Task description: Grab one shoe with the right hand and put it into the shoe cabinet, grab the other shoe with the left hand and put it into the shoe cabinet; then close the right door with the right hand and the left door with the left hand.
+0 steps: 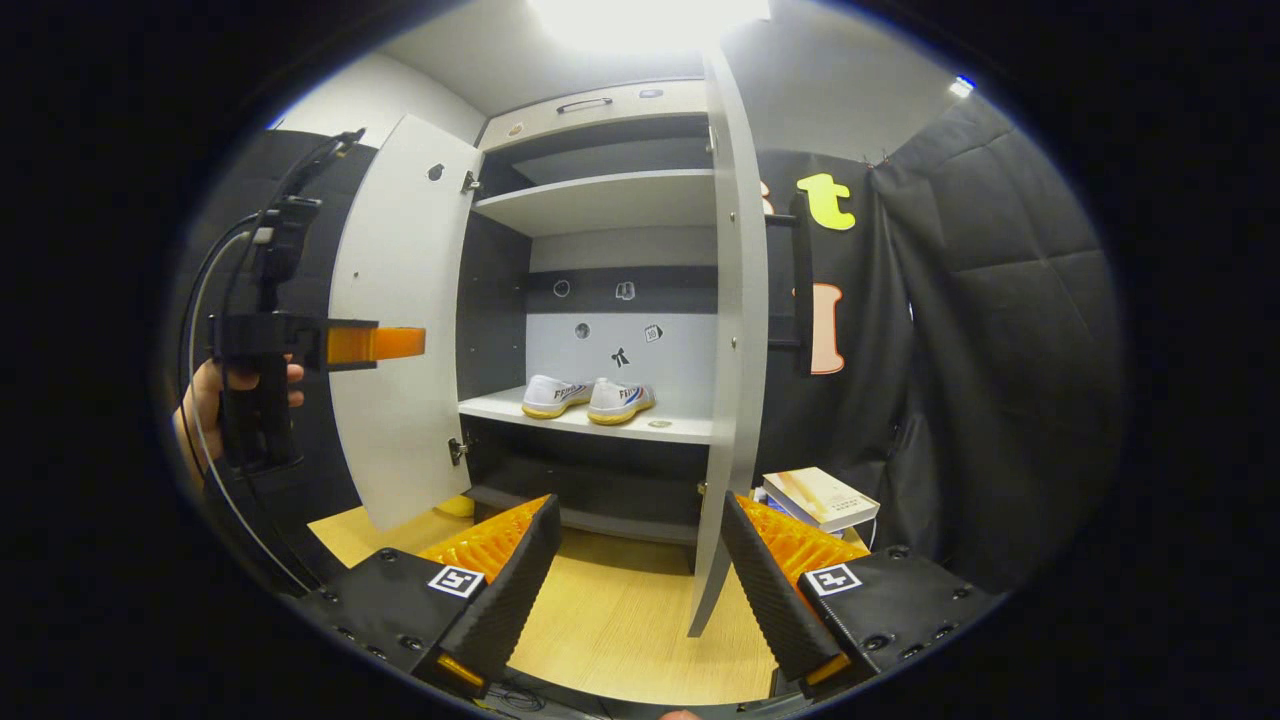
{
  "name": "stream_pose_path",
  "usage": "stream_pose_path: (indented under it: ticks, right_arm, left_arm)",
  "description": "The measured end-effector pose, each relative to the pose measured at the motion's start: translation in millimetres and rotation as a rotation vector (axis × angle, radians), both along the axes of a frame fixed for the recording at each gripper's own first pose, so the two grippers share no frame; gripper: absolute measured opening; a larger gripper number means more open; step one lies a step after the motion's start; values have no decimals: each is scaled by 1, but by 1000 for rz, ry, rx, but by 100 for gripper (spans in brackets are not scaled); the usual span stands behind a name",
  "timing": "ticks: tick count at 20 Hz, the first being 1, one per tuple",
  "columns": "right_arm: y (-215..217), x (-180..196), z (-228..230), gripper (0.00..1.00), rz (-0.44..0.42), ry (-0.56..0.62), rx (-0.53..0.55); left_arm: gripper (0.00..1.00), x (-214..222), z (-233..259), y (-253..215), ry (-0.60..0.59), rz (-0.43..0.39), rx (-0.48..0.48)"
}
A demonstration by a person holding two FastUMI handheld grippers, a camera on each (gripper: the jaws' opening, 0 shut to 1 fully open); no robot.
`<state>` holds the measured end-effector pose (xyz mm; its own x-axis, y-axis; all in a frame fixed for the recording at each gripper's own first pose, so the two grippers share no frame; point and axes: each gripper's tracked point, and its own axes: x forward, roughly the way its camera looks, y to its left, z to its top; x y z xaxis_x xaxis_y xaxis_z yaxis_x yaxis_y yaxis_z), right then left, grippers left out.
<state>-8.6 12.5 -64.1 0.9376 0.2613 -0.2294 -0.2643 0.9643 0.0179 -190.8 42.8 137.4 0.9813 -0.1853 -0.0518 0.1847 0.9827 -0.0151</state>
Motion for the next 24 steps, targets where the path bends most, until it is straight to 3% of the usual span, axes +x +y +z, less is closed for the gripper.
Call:
stream_pose_path:
  ticks: [17, 24]
  right_arm:
    - [23, -4, 30, 100, -68, -42, 23]
    - [-9, 0, 51, 100, -139, -53, -4]
  left_arm:
    - [80, -69, -34, 71, 1, 0, -21]
    - [80, -72, -36, 91, -5, 7, -37]
